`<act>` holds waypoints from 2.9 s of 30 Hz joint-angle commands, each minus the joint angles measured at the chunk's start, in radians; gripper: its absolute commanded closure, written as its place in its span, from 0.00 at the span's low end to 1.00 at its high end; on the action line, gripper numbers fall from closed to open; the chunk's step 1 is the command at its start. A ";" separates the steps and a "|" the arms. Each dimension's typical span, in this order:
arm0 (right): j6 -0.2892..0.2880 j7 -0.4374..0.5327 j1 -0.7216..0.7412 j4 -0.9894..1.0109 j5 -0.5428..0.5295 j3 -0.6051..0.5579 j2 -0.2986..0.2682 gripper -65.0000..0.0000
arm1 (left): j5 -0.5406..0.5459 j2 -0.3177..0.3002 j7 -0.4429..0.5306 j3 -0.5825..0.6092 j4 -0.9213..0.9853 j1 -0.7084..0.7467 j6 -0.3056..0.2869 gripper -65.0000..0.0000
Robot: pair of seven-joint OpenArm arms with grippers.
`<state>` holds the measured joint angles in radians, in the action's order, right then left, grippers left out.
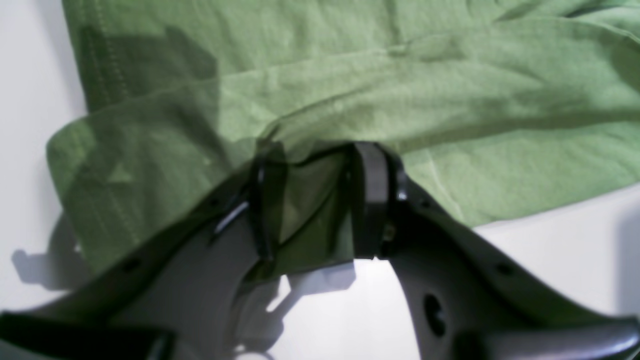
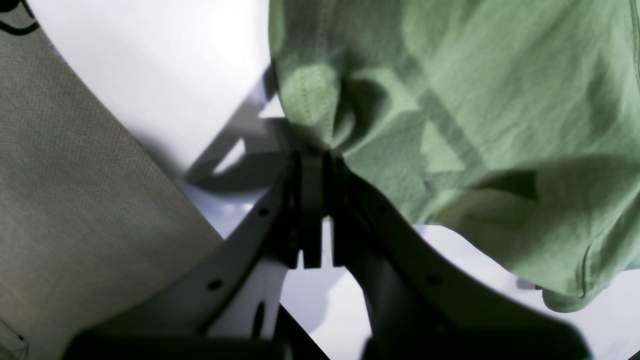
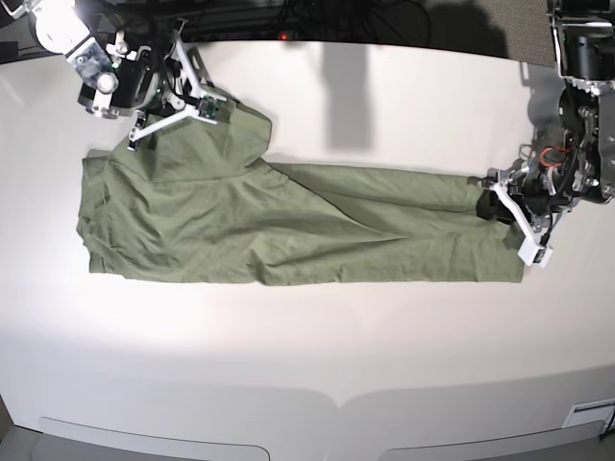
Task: Fold the T-shirt properly
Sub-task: 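Grasp the bunched end with the right gripper and pull it outward, then smooth the strip ends with both grippers, pulling them apart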
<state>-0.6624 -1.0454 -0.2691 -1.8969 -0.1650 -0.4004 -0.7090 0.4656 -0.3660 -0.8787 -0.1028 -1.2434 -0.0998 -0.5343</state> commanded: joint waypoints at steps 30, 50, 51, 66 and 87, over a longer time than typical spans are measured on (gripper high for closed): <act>0.122 0.106 0.186 -0.144 -0.060 0.208 -0.014 1.00 | -0.019 -0.011 -0.037 0.001 0.000 -0.003 0.007 0.66; 0.096 0.224 0.446 0.258 -0.129 0.231 -0.014 1.00 | -0.019 -0.011 -0.032 0.001 0.000 -0.003 0.008 0.66; 0.093 0.226 0.447 0.269 -0.128 0.230 -0.014 1.00 | -0.019 -0.011 -0.032 0.001 0.000 -0.003 0.008 0.66; 0.094 0.283 0.447 0.333 -0.127 0.230 -0.014 0.91 | -0.019 -0.011 -0.033 0.001 0.000 -0.003 0.008 0.66; 0.259 0.305 0.511 0.332 -0.129 0.327 0.161 0.65 | 0.002 -0.011 -0.045 0.001 0.000 -0.098 0.010 0.66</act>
<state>-0.4068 -0.7597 0.2176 -1.5501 -0.2920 -0.0803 -0.5274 0.4553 -0.3622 -0.9363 -0.0971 -1.2297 -0.1741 -0.5266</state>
